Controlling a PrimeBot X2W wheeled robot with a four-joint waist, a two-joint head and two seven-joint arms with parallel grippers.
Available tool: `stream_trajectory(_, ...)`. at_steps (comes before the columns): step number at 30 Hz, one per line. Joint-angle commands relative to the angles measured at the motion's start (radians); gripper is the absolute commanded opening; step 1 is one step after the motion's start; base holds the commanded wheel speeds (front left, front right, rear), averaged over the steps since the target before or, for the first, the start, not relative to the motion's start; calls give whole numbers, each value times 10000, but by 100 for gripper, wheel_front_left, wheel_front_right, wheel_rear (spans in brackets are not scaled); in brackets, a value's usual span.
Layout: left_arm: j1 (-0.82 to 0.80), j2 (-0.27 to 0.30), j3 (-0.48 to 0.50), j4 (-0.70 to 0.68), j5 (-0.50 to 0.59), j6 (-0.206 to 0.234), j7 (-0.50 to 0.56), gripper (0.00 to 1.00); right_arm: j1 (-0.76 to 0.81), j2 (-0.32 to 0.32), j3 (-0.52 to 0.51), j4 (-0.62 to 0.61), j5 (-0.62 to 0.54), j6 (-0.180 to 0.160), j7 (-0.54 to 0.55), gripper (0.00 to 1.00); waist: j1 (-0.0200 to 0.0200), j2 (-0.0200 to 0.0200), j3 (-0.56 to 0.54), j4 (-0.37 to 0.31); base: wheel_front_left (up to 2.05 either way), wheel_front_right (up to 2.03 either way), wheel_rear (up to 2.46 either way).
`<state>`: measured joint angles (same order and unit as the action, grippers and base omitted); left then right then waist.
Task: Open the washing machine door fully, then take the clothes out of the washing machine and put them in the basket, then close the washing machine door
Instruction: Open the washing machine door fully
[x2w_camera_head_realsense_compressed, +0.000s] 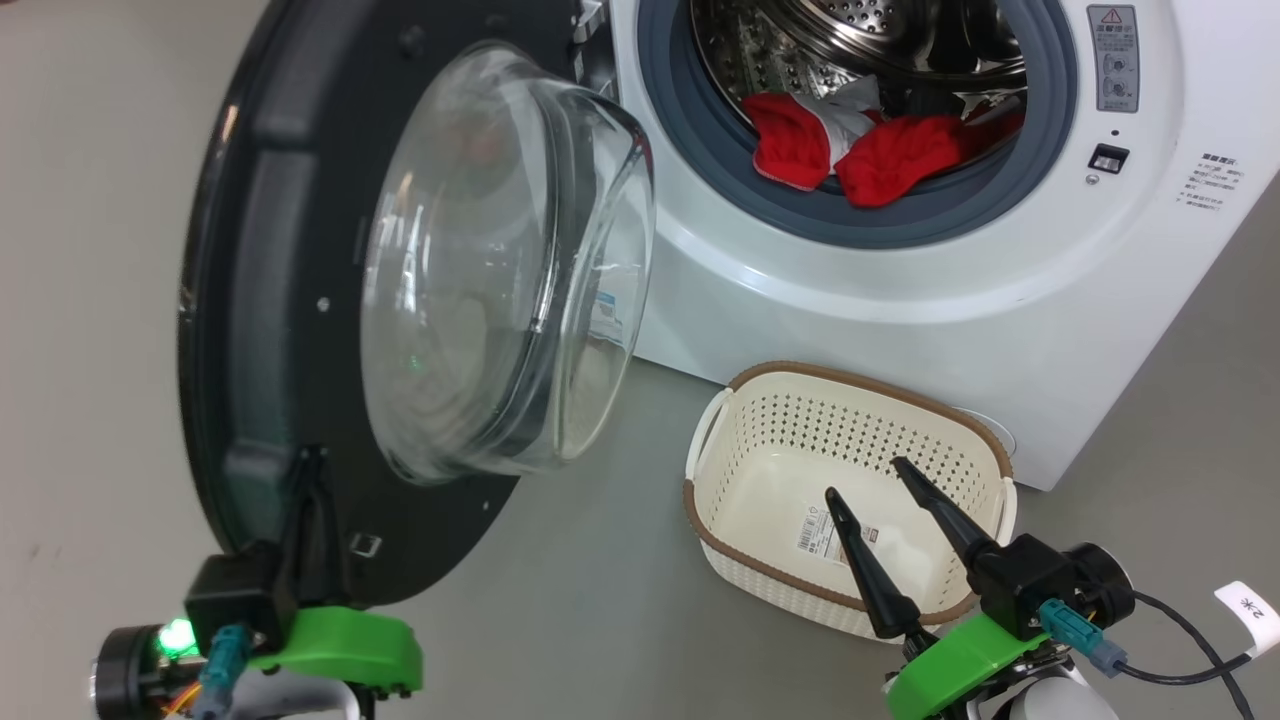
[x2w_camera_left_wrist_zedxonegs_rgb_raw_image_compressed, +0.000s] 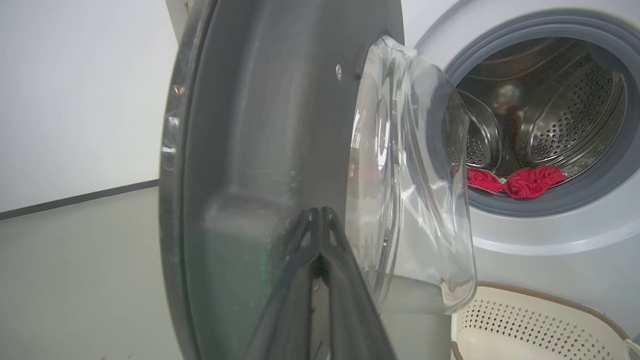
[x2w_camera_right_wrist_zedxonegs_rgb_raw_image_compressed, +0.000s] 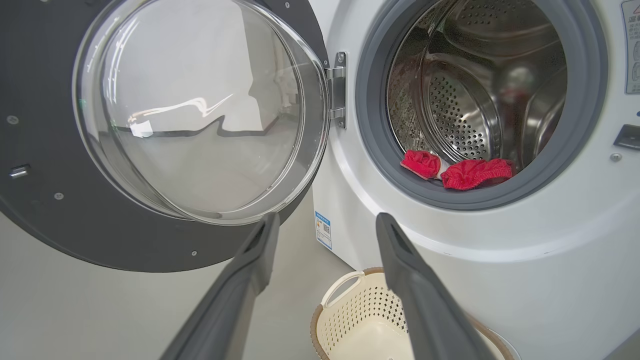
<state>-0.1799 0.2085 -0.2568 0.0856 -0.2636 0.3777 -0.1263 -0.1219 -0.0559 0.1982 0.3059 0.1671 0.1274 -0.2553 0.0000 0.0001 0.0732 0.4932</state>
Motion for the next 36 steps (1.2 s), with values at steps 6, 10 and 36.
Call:
stream_trajectory(6, -206, 424, 1101, 141, -260, 430, -292, 0, -221, -74, 265, -202, -38, 33, -65, 100, 0, -1, 109, -98, 0, 0, 0)
stream_trajectory(10, -393, 478, 1517, 478, -610, 370, -580, 0, -193, -93, 313, -209, -74, 33, -65, 100, 0, -1, 187, -145, 0, 0, 0)
stream_trajectory(36, -2116, 732, 3808, 2486, -1155, -352, -1352, 0, -540, -634, 843, -384, -225, 33, -65, 100, 0, -1, 1214, -607, 0, 0, 0)
